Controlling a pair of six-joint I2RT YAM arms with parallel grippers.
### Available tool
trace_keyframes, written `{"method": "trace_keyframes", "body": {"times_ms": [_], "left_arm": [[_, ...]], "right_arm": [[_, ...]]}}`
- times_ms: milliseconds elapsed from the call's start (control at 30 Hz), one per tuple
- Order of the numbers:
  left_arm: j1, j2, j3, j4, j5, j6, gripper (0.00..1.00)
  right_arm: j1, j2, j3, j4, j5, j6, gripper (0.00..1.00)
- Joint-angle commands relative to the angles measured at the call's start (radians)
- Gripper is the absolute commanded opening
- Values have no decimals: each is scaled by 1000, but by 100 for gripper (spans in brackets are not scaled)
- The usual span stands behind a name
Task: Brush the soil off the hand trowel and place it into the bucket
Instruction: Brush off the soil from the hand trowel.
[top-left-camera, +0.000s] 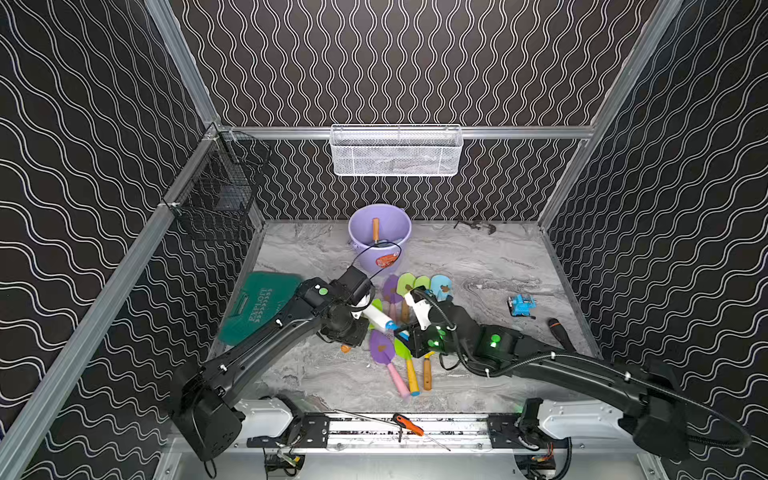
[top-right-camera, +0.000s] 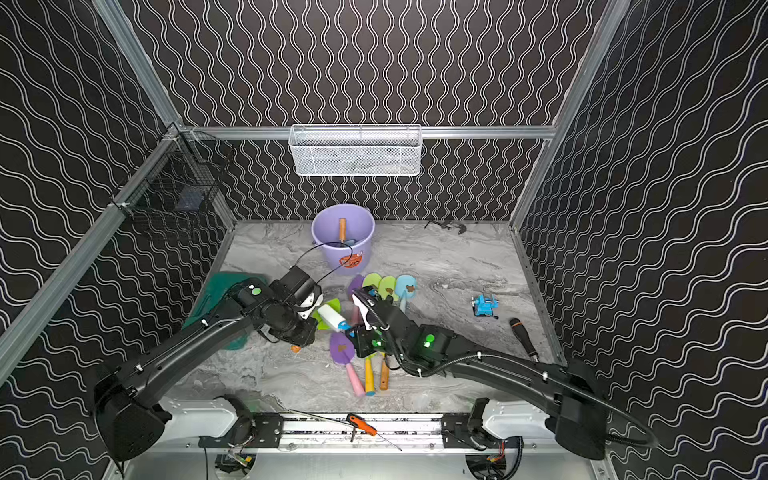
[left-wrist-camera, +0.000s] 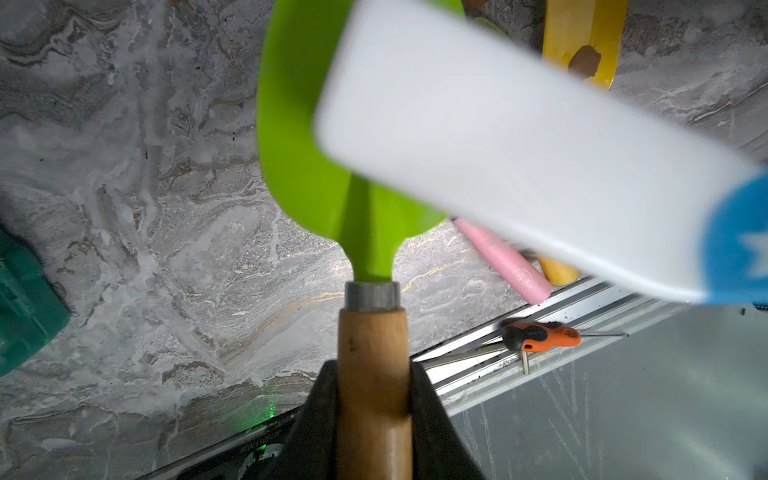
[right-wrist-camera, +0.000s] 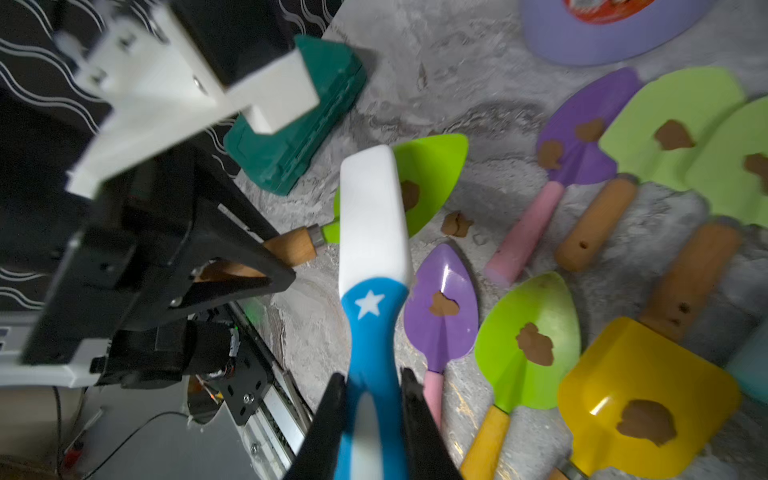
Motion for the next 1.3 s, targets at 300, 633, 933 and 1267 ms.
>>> {"method": "trace_keyframes", "body": {"times_ms": [300,633,933,1267], "left_arm": [[0,7,-31,10,-55,13,0],[-1,4,-26,21,-62,8,0],[0,-8,-75,48,-68,-15,0],[0,-66,-163,154,-102,-74,0]], "right_arm": [[2,-42,73,-3,89,-41,0],[-23,129,58,-19,-2,4,0],[-192,53,29,31,25,-15,0],[-193,-17,-85,151,8,5,0]]}}
